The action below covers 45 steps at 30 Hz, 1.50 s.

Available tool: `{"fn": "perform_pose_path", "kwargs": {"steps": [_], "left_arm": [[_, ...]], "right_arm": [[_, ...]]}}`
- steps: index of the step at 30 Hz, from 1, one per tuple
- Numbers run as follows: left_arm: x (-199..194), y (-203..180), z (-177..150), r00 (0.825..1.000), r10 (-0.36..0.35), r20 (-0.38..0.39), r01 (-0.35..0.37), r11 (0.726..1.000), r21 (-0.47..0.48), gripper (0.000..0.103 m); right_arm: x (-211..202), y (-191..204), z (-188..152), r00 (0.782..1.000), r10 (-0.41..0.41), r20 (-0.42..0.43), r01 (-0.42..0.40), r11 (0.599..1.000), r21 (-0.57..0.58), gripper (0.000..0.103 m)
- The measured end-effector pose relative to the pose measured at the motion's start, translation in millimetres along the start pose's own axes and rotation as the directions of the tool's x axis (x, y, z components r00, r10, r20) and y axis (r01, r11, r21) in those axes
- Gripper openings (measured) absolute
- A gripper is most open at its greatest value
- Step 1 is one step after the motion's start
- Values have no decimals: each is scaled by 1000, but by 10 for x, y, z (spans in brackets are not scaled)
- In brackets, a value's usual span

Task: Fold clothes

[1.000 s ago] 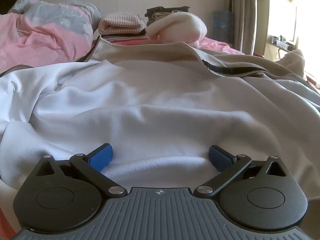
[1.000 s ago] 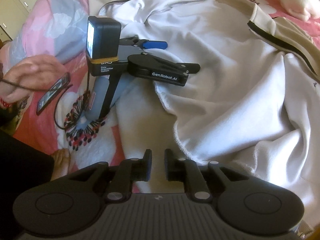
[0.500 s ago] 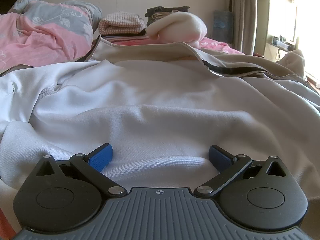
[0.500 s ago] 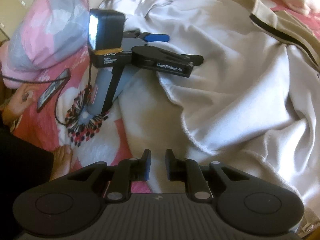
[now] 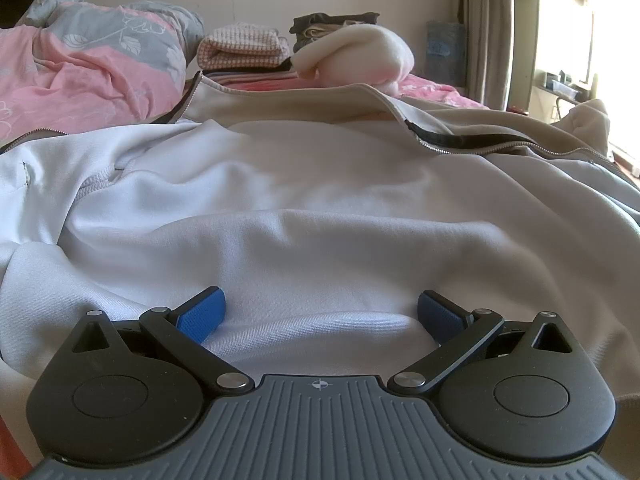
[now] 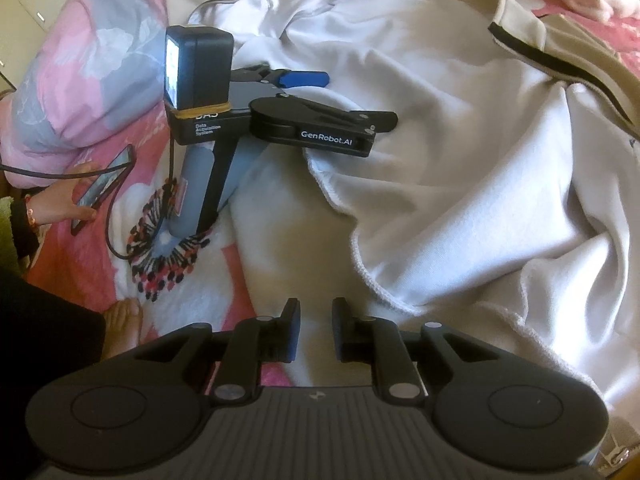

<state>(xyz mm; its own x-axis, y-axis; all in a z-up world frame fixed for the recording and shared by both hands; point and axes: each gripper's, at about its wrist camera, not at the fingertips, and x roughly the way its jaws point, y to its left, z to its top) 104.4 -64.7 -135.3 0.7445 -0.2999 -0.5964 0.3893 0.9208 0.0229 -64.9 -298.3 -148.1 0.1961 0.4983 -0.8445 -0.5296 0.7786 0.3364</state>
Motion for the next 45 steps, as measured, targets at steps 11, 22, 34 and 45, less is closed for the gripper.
{"fn": "perform_pose_path", "kwargs": {"steps": [11,22,34,45], "left_arm": [[-2,-1,-1,1000,0,0,0,1000,0,103],[-5,-1,-2,1000,-1,0,1,1000,0,103],[-4,-2,-3,1000,-1,1,1,1000,1,103],[-2,-3,-4,1000,0,0,0,1000,0,103]], "right_arm": [[34,54,-10,1000,0,2,0,1000,-13,21],[40,62,4,1000,-4,2,4,1000,-9,21],[71,85,29,1000,-3,-2,3,1000,-8,26],[35,84,45,1000,-9,8,9,1000,-10,26]]}}
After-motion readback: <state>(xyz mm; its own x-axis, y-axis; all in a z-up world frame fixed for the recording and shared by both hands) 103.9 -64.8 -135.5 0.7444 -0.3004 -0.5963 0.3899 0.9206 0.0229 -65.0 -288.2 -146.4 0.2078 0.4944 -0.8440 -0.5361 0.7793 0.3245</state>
